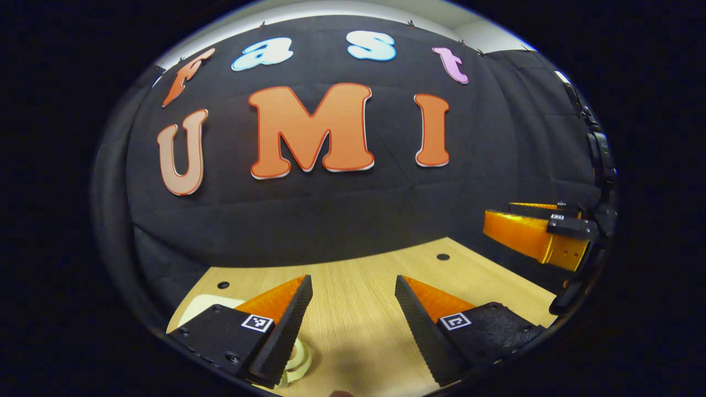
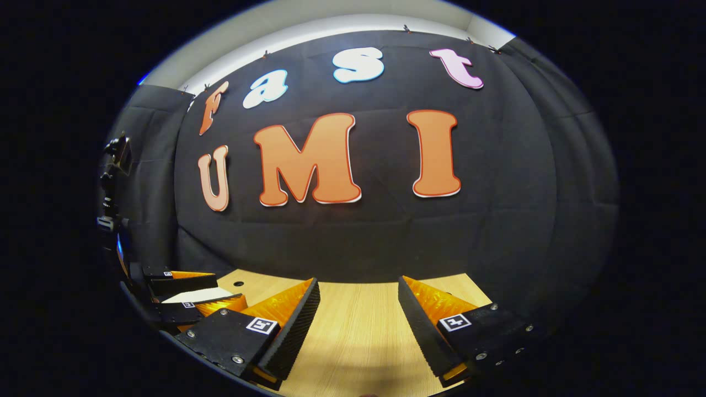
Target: First open the suitcase, pack the skin care products into it, and then close the suitcase.
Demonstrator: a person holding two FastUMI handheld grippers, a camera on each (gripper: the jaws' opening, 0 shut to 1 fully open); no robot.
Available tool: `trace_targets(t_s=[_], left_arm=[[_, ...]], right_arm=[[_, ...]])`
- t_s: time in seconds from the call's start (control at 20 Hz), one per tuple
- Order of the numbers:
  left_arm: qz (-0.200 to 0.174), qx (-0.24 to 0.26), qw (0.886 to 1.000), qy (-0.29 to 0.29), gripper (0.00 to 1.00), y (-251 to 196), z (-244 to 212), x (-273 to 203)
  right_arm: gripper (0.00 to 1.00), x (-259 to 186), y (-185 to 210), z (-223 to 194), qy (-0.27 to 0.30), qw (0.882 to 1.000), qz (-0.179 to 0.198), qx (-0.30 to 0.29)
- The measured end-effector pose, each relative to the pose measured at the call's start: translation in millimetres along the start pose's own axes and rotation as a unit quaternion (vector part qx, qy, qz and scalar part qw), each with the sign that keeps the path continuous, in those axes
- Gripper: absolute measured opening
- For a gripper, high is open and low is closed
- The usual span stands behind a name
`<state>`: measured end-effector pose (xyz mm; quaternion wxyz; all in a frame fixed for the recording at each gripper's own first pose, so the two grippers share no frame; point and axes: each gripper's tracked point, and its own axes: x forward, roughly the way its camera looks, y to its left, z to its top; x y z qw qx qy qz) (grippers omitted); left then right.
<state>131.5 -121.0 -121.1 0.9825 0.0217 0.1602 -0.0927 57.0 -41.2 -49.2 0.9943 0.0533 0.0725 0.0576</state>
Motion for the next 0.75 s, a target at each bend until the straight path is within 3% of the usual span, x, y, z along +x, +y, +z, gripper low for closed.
trace_targets(t_s=[0.15, 0.35, 0.75], left_arm=[[0.035, -0.014, 0.999, -0.036, 0.99, 13, 18, -7], [0.069, -0.031, 0.995, -0.063, 0.98, 31, 32, -22], [0.086, -0.058, 0.992, -0.067, 0.99, 54, 28, -35]], right_arm=[[0.92, 4, 8, 14, -0.032, 0.999, 0.008, -0.022], [0.92, 2, 21, 8, -0.029, 0.999, 0.024, -0.027], [0.92, -9, 27, 3, -0.029, 0.998, 0.036, -0.035]])
